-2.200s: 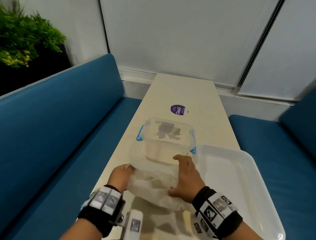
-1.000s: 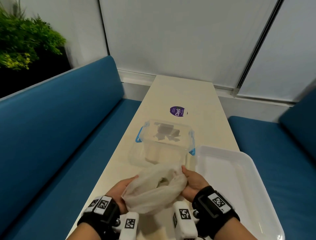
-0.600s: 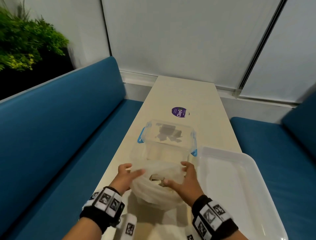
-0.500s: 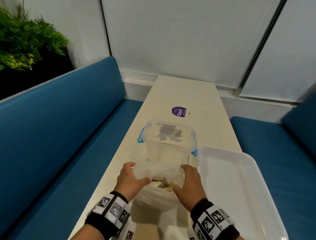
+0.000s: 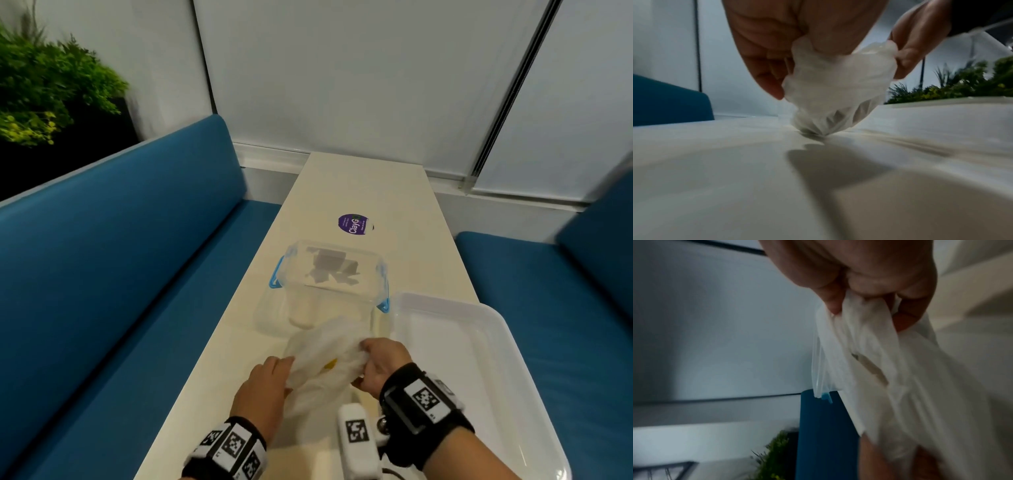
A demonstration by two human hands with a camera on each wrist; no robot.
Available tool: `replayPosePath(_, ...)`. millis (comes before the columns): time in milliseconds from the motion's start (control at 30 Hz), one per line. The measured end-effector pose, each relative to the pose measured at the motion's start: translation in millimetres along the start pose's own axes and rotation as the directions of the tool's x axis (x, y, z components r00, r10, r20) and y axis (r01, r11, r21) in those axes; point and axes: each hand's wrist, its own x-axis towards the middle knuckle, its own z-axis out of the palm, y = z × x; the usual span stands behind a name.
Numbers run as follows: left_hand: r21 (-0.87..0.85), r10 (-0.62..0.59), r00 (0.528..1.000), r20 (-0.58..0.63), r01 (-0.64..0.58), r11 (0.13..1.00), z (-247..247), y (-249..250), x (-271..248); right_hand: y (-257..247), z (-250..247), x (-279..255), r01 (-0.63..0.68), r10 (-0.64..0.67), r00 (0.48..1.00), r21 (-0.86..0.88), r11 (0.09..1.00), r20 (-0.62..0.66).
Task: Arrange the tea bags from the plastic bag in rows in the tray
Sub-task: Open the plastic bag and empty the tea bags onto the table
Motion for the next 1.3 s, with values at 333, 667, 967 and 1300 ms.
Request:
replayPosePath(333, -0.799, -0.360, 0.719, 0.595, 0.481, -0.361, -47, -8, 32, 44, -9, -6, 0.591, -0.446, 0.806, -0.571, 0.570, 0.388)
replayPosePath(667, -0.769, -0.167, 0.765, 0.622, 0.557, -0.313, -50, -4, 27, 29, -4, 30, 0.288, -0.266, 0.956, -0.226, 0.931, 0.123)
replayPosePath(967, -0.812, -0.161, 0.802, 0.575, 0.535, -0.232, -39, -15, 21, 7, -1, 36, -0.082, 0.098, 0.986, -0.122, 0.989, 0.138)
replayPosePath(1300, -0.814, -0.328, 0.745, 0.580, 0.549, -0.192, -34, -13, 36, 7, 7, 31, 0.235, -0.246, 0.968, -0.555, 0.798, 0.056)
